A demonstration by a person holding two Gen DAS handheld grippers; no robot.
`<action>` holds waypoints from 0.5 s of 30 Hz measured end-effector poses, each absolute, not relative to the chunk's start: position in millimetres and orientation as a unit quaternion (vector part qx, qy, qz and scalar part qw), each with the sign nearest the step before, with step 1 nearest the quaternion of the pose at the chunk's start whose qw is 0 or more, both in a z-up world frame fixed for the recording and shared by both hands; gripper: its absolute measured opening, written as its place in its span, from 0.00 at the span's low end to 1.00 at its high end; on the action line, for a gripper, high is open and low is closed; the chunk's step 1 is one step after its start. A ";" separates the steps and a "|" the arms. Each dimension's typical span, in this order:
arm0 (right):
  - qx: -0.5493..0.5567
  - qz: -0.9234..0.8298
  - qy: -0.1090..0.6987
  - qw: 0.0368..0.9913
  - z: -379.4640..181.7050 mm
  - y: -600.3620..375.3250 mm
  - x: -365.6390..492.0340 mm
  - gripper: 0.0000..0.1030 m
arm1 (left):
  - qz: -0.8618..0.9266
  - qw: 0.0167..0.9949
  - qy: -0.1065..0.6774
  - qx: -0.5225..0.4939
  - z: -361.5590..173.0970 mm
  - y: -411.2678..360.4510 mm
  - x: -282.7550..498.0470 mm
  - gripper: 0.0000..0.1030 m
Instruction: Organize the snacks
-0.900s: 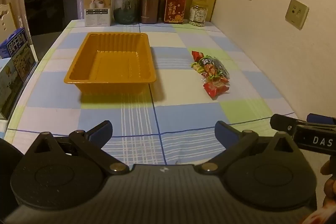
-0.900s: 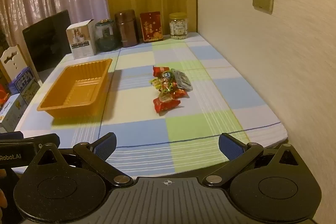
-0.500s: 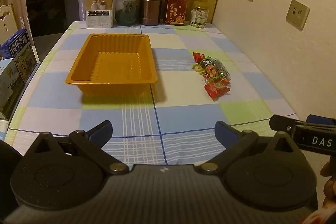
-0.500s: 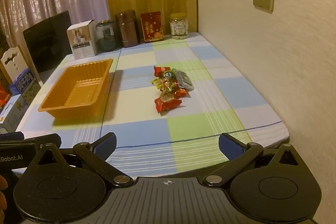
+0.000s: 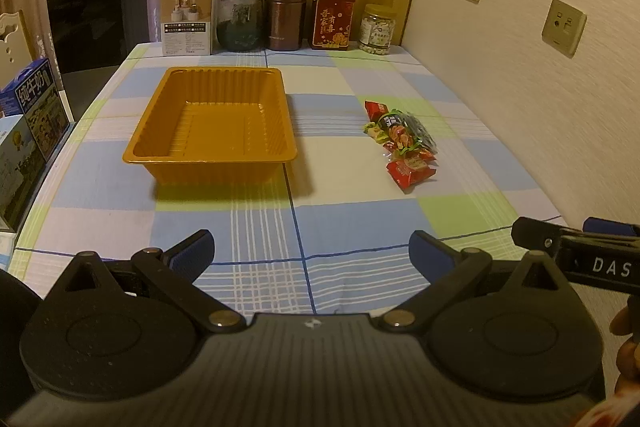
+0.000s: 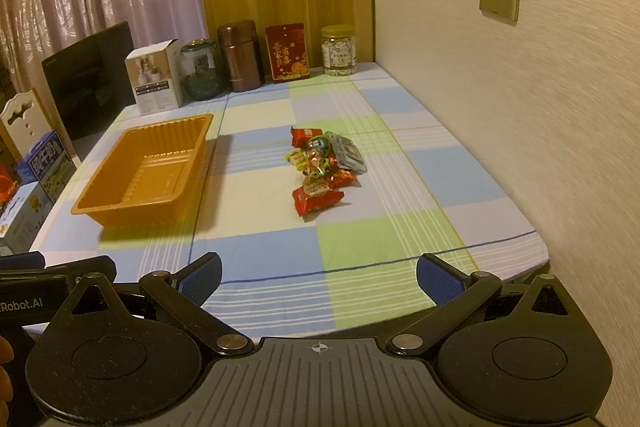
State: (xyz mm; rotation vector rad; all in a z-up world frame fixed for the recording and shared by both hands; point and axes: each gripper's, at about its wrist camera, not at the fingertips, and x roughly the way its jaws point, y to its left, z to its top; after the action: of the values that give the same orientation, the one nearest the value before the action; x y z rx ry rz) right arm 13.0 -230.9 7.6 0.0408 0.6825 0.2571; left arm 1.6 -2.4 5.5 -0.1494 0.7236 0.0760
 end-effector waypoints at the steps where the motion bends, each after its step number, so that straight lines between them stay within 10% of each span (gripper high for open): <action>1: 0.020 0.125 0.334 0.934 7.8 -230.9 13.0 1.00 | 0.037 0.932 0.353 -0.072 5.7 -2.7 1.3 1.00; 15: 0.020 0.125 0.333 0.934 7.1 -232.4 12.6 1.00 | 0.036 0.932 0.353 -0.071 4.7 -4.0 1.6 1.00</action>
State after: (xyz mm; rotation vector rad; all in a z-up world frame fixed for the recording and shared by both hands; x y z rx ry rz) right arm 12.6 -232.4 7.1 0.0415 0.6804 0.2557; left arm 1.6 -4.0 4.7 -0.1444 0.7217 0.0736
